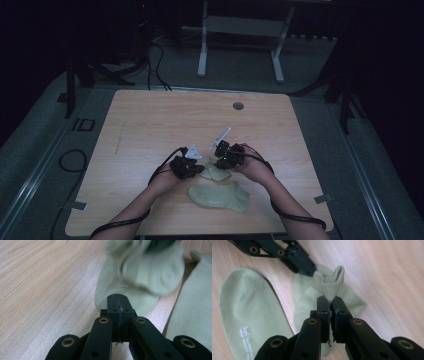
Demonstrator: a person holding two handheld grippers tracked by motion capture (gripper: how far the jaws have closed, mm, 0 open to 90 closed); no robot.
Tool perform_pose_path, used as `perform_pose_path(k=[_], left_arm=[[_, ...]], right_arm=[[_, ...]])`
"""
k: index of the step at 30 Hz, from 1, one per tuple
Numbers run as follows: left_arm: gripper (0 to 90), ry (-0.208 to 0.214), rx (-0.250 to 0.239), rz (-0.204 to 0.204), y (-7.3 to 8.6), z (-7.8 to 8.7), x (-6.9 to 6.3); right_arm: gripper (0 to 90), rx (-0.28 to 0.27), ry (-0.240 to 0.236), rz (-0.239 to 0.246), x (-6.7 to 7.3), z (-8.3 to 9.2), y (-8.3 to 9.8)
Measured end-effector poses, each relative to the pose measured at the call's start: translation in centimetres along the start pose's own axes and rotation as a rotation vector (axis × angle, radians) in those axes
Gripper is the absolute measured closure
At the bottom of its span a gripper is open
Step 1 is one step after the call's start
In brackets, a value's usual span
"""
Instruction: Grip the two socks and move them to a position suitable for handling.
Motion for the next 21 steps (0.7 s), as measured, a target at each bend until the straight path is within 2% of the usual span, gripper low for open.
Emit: perform_pose_path(k=[6,10,21], left_arm=[[89.8,0.0,0.006,0.001,0.0,0.0,0.0],[89.8,0.001,0.012,0.0,0.0,0.0,0.0],[89.8,0.014,0.024,-0.005,-0.1,0.1,0.1]], right_arm=[[85.9,-0.049,0.018,-0.076,-2.3,2.3,1.4],[85.7,-0.063,0.023,-0.11,-3.4,3.1,2.7],[85.2,-0.076,-0.011,-0.24,-4.9,2.2,7.0]])
Point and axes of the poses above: each handheld gripper's, and its own axes: z roughly backward along the jaws, y roughly out of its underside, x roughly to its left, the point moved 8 cm from there along -z, roughly forward along the jaws, and after that the axes turned 8 degrees about y, right-handed, at the moved point
